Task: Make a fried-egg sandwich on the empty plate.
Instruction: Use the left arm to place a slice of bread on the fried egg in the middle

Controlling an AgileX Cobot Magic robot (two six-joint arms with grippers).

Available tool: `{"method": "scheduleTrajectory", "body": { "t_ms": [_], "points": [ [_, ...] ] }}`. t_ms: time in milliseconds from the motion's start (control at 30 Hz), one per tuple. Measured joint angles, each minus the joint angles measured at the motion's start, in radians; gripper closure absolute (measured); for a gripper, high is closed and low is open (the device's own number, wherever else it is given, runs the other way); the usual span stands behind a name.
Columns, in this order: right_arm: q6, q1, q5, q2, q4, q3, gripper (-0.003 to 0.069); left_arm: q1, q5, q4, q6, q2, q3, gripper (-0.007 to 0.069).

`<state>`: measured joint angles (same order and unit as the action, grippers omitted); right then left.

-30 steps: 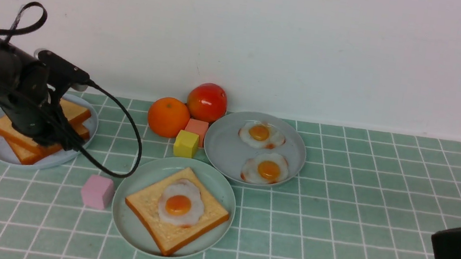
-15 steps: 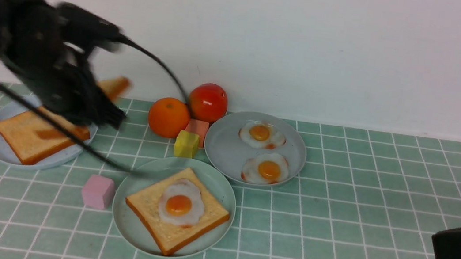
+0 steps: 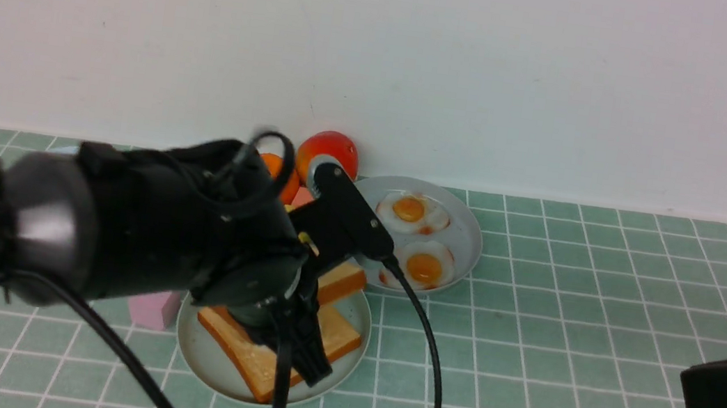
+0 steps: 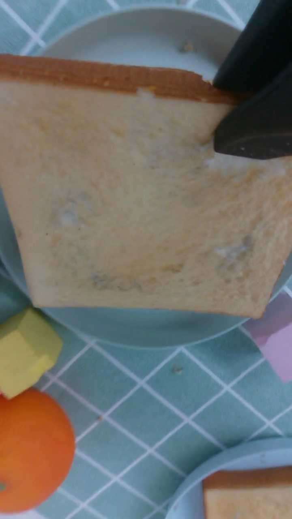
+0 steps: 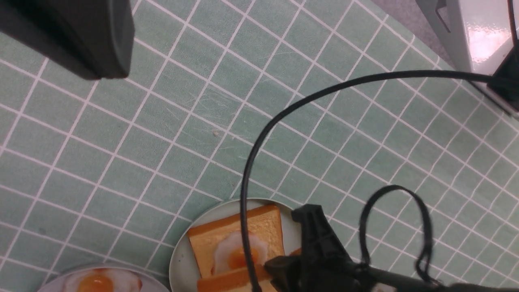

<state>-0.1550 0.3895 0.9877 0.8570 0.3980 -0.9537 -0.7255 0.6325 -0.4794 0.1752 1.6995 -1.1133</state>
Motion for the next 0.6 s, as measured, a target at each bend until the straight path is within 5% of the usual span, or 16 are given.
{"method": "scheduleTrajectory", "body": {
  "t_ms": [600],
  "points": [
    [0.000, 0.001, 0.002, 0.000, 0.000, 0.000, 0.0624, 0.000, -0.030, 0.044, 0.003, 0.078, -0.002, 0.0517]
  ]
}}
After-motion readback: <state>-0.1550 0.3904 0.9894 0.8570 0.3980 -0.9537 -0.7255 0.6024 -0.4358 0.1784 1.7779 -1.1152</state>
